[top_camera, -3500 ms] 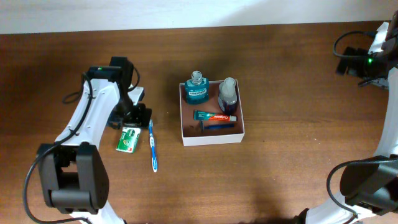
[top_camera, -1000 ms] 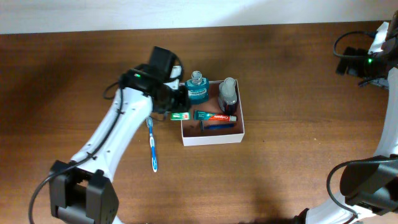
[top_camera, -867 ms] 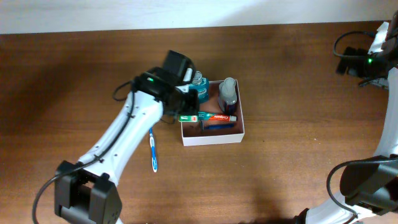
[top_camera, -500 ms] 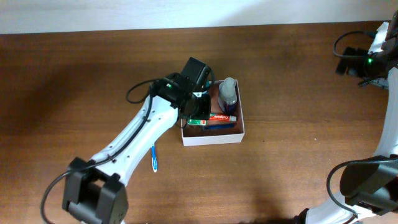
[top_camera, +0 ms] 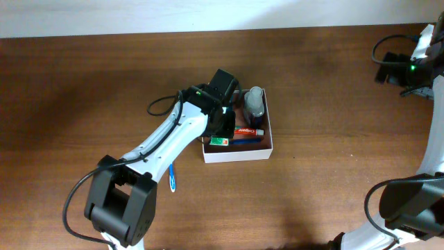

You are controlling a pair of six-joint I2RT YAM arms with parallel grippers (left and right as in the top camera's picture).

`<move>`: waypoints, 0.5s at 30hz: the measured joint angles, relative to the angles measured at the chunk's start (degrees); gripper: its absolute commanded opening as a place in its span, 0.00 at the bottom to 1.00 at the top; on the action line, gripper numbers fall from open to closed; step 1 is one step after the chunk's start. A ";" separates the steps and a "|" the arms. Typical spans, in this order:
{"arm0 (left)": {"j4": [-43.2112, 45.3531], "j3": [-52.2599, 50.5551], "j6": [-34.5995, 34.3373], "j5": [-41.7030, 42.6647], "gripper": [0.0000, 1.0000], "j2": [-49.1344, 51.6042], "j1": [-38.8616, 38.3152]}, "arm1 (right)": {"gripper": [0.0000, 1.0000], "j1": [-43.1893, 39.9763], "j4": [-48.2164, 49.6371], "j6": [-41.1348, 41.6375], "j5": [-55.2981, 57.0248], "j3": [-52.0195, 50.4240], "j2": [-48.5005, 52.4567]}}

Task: Pack container
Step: 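Carry the Dettol bar into the box's front-left and release it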

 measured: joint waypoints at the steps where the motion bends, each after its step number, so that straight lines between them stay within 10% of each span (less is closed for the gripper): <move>1: -0.09 0.00 -0.02 0.00 0.52 0.00 0.00 | 0.98 0.00 0.00 0.02 -0.02 0.00 0.00; 15: -4.13 1.14 -0.39 0.02 0.61 -0.02 0.13 | 0.99 0.00 0.00 0.09 0.00 0.00 0.00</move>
